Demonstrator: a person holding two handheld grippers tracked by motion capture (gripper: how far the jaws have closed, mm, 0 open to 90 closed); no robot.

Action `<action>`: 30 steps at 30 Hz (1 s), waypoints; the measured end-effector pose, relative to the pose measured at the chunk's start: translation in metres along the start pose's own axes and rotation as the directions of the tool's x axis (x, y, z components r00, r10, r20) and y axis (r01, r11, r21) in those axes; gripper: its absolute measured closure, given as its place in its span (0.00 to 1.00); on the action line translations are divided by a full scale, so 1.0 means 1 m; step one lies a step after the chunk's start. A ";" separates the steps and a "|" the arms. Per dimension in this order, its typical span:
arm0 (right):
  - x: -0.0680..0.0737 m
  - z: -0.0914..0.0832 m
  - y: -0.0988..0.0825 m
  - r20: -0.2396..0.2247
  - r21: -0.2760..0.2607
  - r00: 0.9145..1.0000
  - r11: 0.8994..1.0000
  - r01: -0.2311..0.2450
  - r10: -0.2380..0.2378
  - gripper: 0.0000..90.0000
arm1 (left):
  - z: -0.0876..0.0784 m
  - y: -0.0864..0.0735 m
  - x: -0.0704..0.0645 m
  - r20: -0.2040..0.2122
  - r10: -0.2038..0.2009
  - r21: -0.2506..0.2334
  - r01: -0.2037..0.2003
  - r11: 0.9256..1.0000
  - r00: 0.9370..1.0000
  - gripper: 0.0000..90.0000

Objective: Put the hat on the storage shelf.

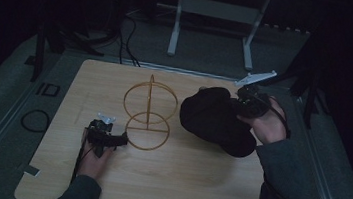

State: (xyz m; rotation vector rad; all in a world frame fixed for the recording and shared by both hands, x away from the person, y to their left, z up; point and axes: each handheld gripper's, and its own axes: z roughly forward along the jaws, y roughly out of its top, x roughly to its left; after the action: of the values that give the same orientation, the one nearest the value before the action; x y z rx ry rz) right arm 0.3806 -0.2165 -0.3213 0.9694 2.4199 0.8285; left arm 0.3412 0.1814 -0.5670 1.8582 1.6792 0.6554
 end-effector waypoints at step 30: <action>-0.007 -0.031 0.024 0.011 -0.106 0.999 0.994 -0.034 0.035 0.96 | 0.000 0.000 0.000 0.000 -0.001 -0.001 0.001 1.000 1.000 0.01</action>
State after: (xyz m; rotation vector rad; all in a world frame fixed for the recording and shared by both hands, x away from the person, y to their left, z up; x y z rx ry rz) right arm 0.3796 -0.2190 -0.2821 0.9758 2.3288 0.9499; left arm 0.3412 0.1814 -0.5670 1.8571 1.6795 0.6556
